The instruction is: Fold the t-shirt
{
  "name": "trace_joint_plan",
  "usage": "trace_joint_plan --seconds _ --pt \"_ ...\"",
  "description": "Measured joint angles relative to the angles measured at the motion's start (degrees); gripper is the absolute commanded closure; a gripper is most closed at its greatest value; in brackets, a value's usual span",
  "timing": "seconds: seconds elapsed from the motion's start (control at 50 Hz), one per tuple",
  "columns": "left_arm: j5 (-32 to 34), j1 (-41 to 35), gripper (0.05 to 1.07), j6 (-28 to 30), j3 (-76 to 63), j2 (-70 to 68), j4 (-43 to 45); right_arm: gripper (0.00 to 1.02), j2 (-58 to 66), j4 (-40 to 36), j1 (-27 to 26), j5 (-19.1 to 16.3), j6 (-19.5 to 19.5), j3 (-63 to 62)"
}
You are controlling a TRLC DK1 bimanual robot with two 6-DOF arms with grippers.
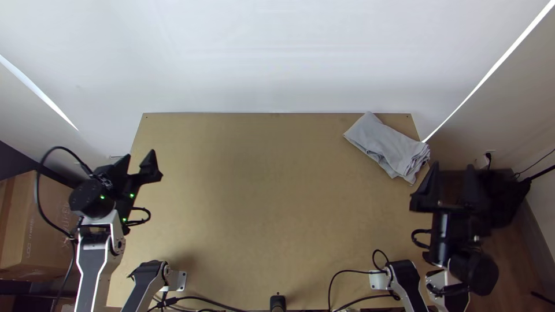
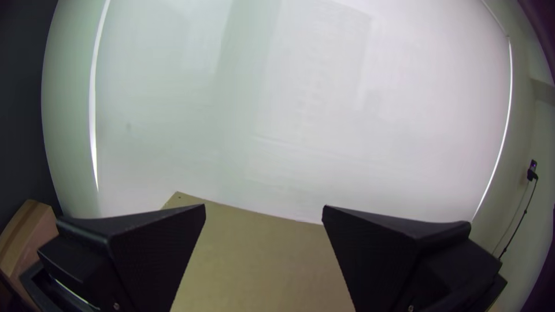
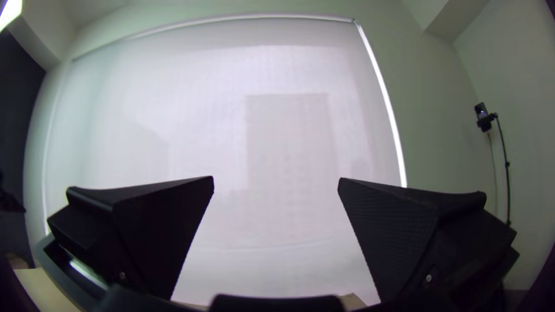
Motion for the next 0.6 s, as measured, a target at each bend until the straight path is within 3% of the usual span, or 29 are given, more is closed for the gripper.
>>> trace_joint_plan --seconds 0.16,0.6 --pt "0.0 -2.3 0.1 1.6 -9.5 -5.1 5.3 0.03 -6.4 1.9 6.1 0.0 -0.9 -8.1" --pt "0.5 -3.5 0.1 3.4 -30.0 -17.1 14.3 0.03 -11.0 3.2 11.4 -0.1 -0.4 -25.0"
